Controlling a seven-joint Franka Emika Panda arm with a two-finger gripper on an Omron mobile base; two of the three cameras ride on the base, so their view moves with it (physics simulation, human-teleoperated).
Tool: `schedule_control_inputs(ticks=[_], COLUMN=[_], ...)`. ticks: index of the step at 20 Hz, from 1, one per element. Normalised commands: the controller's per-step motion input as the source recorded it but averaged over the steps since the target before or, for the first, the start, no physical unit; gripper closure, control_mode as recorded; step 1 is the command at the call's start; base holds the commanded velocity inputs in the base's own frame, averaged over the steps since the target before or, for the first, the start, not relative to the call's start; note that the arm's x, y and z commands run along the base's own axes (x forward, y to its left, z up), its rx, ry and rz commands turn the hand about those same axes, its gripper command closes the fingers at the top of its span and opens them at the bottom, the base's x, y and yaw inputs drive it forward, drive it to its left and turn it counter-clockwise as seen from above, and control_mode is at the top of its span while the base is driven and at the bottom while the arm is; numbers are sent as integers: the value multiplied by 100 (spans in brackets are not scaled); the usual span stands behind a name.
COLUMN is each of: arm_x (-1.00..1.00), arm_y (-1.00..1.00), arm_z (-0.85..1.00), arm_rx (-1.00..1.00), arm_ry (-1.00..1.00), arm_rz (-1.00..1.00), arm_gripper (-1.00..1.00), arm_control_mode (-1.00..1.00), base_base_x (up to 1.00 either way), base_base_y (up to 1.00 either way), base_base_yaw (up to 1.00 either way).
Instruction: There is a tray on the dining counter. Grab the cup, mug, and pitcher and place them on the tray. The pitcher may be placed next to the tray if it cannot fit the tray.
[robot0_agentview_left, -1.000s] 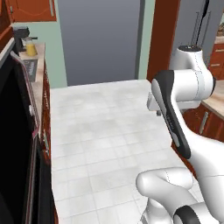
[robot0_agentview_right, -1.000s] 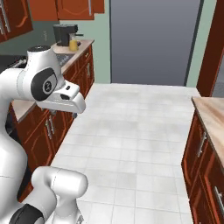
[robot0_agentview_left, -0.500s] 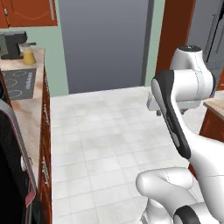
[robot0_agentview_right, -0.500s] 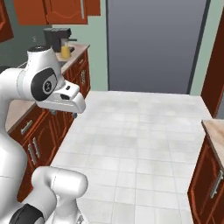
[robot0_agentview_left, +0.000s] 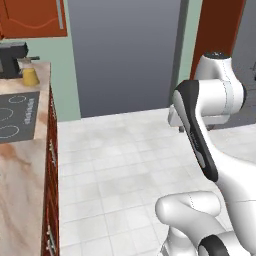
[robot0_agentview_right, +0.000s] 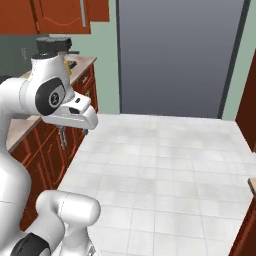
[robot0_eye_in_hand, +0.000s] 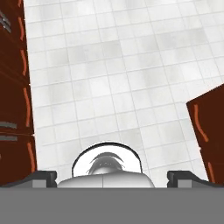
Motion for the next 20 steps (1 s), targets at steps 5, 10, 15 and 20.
schedule_control_inputs(ticks=[5, 10, 15, 20], arm_x=[0, 0, 0, 0], arm_y=[0, 0, 0, 0], arm_z=[0, 0, 0, 0], arm_rx=[0, 0, 0, 0], arm_ry=[0, 0, 0, 0], arm_rz=[0, 0, 0, 0], arm_gripper=[-100, -100, -100, -100], arm_control_mode=[100, 100, 100, 100], base_base_x=[100, 100, 100, 100], base_base_y=[0, 0, -1, -24], base_base_yaw=[0, 0, 0, 0])
